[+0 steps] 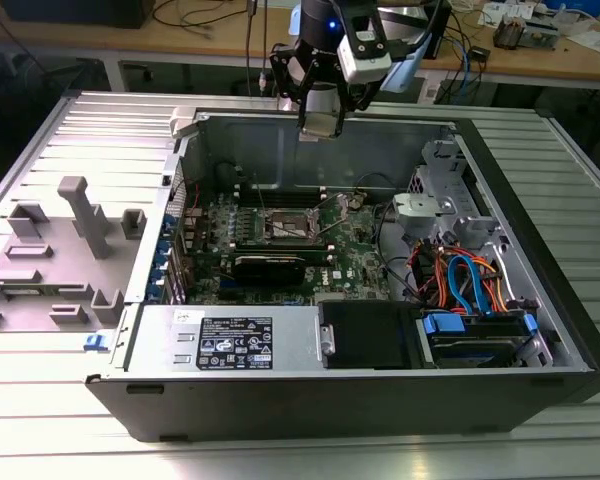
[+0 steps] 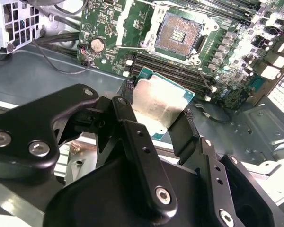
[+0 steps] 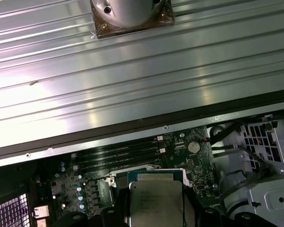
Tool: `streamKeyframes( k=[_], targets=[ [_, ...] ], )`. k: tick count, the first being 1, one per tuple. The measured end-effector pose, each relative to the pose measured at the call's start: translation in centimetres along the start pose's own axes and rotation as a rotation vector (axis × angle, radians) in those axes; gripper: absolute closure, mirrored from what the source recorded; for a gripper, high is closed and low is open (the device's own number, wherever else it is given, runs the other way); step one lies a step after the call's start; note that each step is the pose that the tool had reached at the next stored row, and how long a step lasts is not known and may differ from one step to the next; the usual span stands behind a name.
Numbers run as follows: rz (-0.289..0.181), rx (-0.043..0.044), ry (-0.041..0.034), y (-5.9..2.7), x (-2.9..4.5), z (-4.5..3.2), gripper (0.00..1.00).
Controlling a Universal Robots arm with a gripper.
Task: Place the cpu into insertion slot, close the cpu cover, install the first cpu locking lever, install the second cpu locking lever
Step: 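Place the cpu into insertion slot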
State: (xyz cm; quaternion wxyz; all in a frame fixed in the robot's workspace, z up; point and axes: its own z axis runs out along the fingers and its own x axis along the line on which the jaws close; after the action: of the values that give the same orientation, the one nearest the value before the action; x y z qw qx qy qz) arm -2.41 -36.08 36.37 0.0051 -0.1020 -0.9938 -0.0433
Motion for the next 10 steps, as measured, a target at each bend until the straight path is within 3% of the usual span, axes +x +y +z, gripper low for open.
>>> streamKeyframes(
  k=[10],
  targets=[
    [0.036,-0.0007,-0.0031,-0.02,-0.01,0.07,0.45]
  ],
)
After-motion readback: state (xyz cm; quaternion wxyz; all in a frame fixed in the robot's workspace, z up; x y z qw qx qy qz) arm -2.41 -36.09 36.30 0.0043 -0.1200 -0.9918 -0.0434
